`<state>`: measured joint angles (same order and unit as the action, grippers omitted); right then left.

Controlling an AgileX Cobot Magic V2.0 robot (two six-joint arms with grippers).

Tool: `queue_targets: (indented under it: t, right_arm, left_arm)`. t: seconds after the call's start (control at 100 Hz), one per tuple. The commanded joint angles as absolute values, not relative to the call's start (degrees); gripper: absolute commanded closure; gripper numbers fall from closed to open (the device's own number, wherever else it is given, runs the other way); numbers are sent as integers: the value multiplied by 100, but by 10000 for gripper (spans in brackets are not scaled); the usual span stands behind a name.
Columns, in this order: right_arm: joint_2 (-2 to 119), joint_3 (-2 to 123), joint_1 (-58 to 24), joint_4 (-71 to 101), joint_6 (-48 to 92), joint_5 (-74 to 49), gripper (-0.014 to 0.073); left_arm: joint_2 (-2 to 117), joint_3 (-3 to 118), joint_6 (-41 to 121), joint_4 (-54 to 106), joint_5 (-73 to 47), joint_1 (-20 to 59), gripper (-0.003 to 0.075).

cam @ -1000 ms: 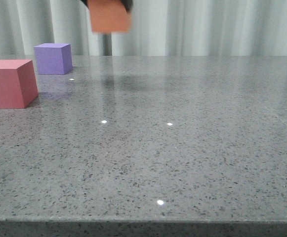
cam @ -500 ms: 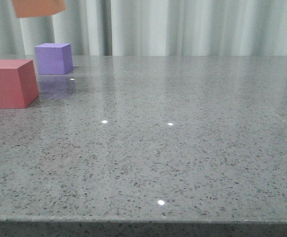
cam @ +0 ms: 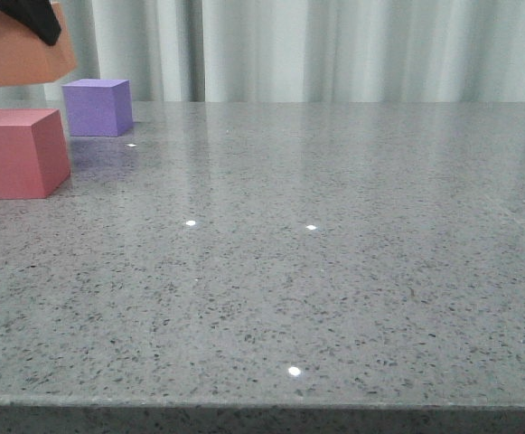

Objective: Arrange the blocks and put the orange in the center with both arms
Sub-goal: 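Lift the orange cube and carry it between the pink and purple cubes, then lower the orange cube onto the table, open and lift the left gripper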

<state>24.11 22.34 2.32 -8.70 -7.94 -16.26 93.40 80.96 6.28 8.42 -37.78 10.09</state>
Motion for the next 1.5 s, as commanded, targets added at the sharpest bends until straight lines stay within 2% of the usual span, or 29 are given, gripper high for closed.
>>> queue_targets:
  t: [0.0,0.44,1.36,1.49]
  right_arm:
    - [2475,2406,263,-947,-777,-1144,662]
    - [2475,2406,263,-947,-777,-1144,662]
    - [2475,2406,263,-947,-777,-1144,662]
    - [2475,2406,263,-947,-777,-1144,662]
  left_arm:
    - [9275,8242,707,962,-3369,1007,423]
    - [9860,8242,716,1202,-3186,1007,423]
    - [10164,8242,876,1213,-2967,1078,423]
    - [10239,8242,876,1213,-3025,1078,381]
